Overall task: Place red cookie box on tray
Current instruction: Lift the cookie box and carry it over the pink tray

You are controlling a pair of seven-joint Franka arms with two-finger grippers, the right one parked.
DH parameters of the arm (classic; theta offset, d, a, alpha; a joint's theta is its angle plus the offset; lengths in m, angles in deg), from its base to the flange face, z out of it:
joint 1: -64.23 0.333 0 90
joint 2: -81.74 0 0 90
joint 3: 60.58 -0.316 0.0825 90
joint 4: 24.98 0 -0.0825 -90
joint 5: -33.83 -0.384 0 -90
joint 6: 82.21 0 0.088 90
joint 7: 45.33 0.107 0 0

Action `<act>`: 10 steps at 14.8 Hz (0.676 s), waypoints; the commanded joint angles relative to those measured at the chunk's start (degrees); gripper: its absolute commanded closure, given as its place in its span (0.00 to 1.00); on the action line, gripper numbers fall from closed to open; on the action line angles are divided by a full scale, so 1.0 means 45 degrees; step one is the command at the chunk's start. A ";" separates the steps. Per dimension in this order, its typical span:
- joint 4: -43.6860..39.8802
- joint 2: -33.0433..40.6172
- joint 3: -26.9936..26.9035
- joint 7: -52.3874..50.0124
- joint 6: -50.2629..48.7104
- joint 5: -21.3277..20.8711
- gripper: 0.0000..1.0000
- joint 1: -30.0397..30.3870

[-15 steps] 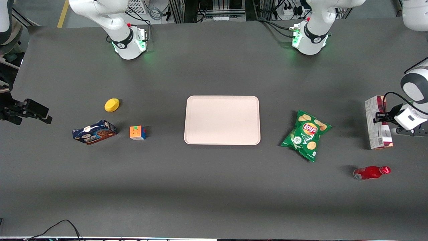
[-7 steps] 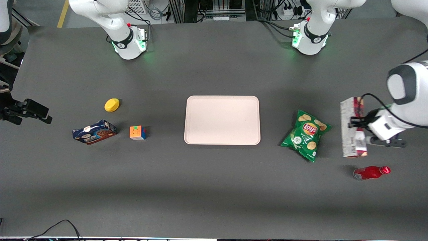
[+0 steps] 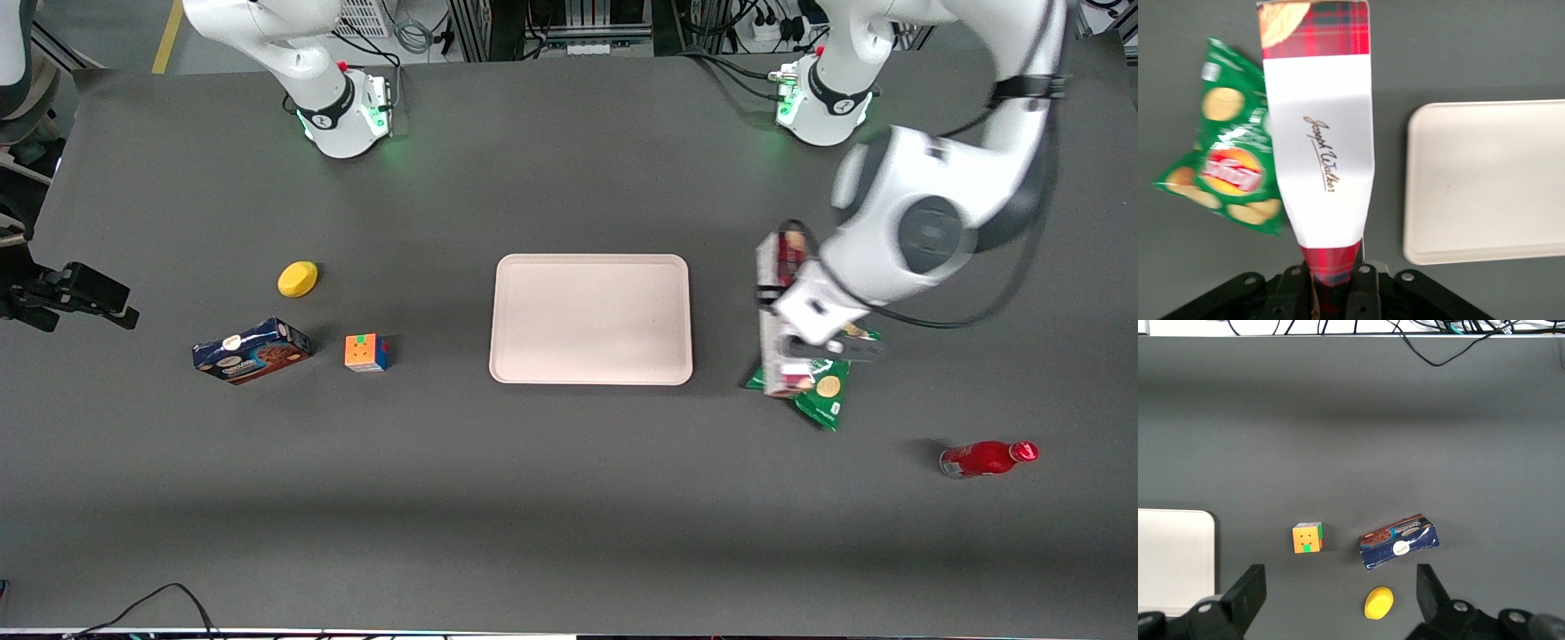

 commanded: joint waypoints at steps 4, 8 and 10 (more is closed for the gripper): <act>0.1474 -0.1734 0.1488 -0.3331 0.5112 -0.0845 1.00 -0.1341; 0.1751 -0.2614 0.1508 -0.3331 0.6138 -0.0864 1.00 -0.1616; 0.2004 -0.2655 0.1508 -0.3371 0.6138 -0.0864 1.00 -0.1655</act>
